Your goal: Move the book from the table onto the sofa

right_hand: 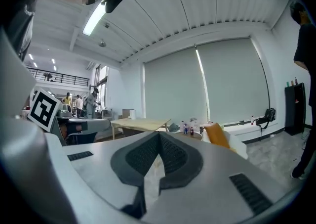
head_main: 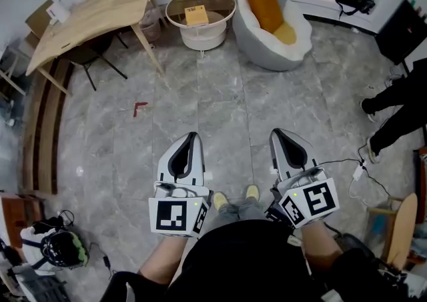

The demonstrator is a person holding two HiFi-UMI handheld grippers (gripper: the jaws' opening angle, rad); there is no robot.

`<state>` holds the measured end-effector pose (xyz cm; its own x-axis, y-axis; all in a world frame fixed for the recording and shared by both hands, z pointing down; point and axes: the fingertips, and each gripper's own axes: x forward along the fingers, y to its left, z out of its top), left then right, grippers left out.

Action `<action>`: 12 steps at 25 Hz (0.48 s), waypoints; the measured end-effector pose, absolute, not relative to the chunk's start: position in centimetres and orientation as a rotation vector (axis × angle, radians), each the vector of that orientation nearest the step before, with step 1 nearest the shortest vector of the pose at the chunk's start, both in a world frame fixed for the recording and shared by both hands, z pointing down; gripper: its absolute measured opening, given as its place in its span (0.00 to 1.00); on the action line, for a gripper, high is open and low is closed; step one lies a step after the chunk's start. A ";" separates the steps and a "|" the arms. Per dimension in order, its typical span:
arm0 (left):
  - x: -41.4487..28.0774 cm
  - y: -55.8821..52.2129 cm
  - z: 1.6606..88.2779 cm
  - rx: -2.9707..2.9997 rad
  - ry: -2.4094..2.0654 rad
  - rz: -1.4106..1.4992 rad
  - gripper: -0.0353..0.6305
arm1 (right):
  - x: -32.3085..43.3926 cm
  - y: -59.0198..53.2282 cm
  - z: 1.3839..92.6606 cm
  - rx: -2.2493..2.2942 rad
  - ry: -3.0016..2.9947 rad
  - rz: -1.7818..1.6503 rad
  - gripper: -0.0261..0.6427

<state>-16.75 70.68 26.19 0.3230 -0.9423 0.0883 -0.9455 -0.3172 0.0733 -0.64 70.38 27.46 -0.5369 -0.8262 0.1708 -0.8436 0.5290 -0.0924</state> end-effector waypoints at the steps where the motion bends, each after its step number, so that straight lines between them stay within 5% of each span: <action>1: -17.1 70.8 26.1 2.467 -1.765 0.040 0.06 | -1.0 70.3 27.3 1.459 -2.648 0.236 0.05; 12: -21.0 71.1 26.0 2.456 -1.788 0.022 0.06 | -3.1 69.8 25.9 1.504 -2.645 0.171 0.05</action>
<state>-21.00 71.09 25.96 0.3091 -0.9482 0.0728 -0.9497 -0.3038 0.0755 -3.14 69.82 25.89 -0.5098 -0.8494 0.1367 -0.8599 0.5079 -0.0511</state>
